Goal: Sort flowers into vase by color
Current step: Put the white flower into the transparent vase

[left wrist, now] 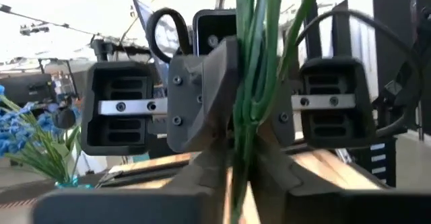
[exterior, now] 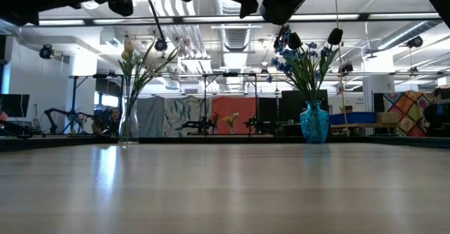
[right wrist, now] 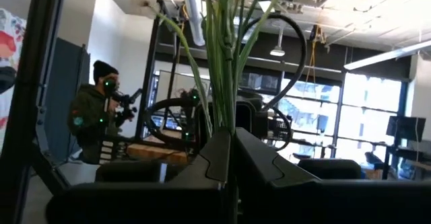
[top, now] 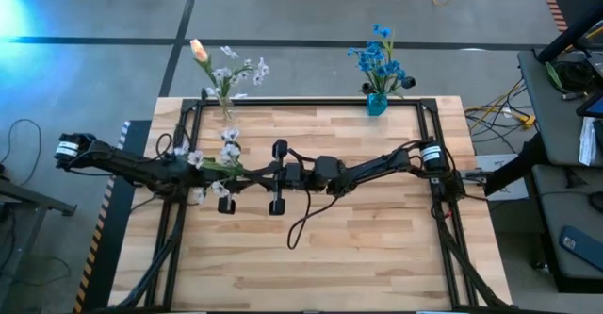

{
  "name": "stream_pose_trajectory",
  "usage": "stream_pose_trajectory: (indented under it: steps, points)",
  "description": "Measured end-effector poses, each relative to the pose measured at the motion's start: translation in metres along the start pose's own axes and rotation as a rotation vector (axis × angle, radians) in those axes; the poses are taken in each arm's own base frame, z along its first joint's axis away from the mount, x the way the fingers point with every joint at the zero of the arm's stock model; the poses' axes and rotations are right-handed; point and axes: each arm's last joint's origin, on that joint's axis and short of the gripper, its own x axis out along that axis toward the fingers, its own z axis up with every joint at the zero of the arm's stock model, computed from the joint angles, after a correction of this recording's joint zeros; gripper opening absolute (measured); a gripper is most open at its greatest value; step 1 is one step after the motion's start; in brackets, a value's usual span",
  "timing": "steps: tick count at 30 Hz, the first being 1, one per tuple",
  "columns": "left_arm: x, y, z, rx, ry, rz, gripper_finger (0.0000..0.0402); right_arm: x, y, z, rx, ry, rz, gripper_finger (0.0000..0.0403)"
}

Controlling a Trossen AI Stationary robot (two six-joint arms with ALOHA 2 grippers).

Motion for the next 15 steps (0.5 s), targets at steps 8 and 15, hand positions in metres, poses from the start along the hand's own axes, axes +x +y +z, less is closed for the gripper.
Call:
stream_pose_trajectory:
  steps: [8, 15]
  points:
    - [0.0004, 0.0011, 0.0003, 0.008, 0.024, 0.035, 0.0004, 0.0001, -0.0004, -0.0021, 0.04, 0.037, -0.002, 0.0034]
    - [-0.0017, 0.0041, -0.002, 0.026, 0.08, 0.136, 0.0002, 0.0009, -0.0042, 0.0058, 0.033, 0.142, -0.036, 0.0113]
